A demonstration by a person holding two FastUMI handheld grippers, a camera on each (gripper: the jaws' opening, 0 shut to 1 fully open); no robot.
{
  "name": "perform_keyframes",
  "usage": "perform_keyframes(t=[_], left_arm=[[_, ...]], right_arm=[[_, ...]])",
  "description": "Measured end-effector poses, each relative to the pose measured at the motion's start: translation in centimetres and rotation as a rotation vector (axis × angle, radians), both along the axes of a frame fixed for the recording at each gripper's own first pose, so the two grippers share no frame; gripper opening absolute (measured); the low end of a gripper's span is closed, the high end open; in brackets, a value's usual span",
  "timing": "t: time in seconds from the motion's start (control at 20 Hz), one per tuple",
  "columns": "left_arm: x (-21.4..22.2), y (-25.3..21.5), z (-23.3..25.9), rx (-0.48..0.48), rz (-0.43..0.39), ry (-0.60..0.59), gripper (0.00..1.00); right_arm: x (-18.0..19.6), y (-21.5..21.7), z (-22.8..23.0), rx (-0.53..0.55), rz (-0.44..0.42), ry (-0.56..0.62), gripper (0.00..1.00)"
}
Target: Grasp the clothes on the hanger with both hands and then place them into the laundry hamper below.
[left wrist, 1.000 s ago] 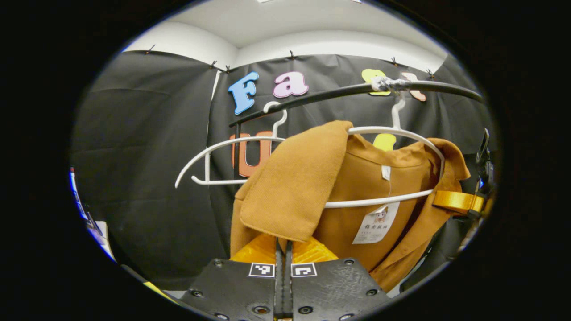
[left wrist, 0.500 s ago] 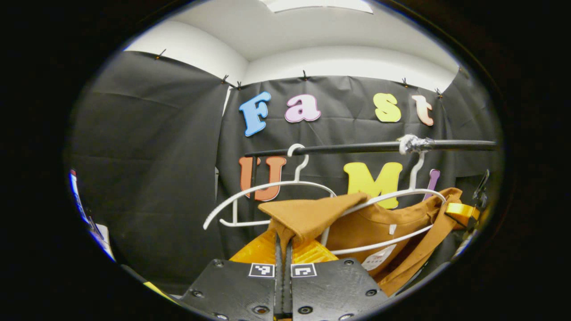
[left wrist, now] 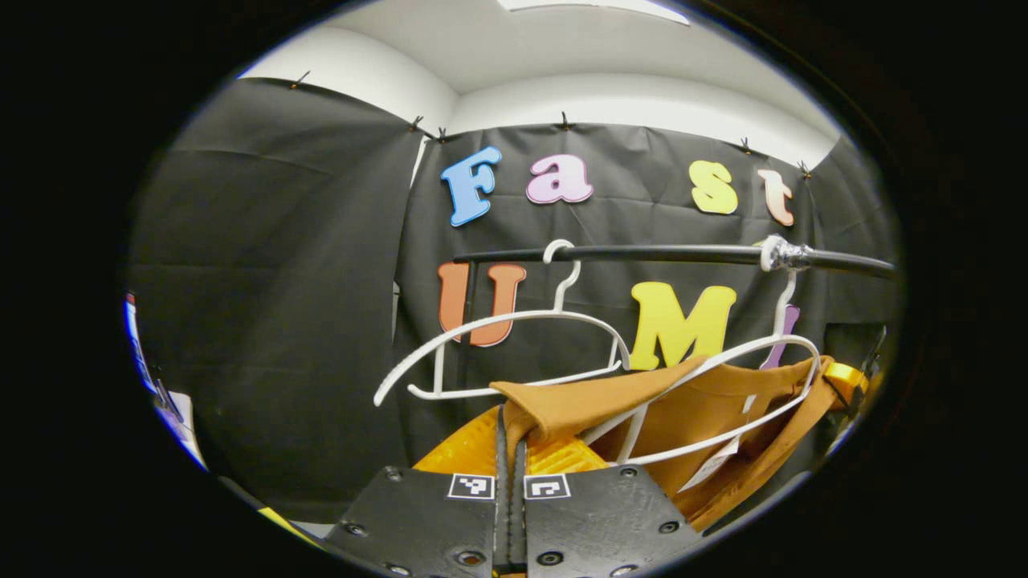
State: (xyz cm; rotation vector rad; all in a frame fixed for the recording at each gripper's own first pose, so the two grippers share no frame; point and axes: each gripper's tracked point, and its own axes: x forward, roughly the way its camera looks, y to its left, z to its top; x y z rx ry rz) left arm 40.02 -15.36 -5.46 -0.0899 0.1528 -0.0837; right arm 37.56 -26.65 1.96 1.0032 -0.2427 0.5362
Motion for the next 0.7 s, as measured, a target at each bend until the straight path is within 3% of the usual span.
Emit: perform_keyframes(t=[0.25,0.35,0.45,0.5,0.55,0.6,0.7], left_arm=[[0.1,-0.4,-1.7,-0.035,-0.018,0.033,0.00],[0.0,-0.7,-2.1,-0.057,-0.022,0.041,0.05],[-0.3,-0.7,-2.1,-0.058,-0.028,0.034,0.00],[-0.4,-0.7,-2.3,-0.061,-0.031,0.035,0.05],[-0.5,-0.9,-2.6,-0.066,-0.034,0.041,0.00],[-0.6,-0.8,-3.1,-0.068,-0.029,0.053,0.05],[-1.2,-0.6,-3.9,-0.070,-0.022,0.070,0.05]], right_arm=[[0.0,-1.0,-1.1,0.001,-0.037,0.026,0.03],[0.0,-1.3,-1.9,0.002,-0.051,0.040,0.03],[-0.1,-1.5,-2.6,0.000,-0.058,0.057,0.03],[0.2,-1.6,-3.4,-0.015,-0.071,0.076,0.03],[0.0,-1.5,-4.1,-0.030,-0.070,0.090,0.03],[0.0,-1.3,-4.5,-0.029,-0.067,0.100,0.03],[-0.3,-0.7,-5.6,-0.044,-0.058,0.123,0.03]])
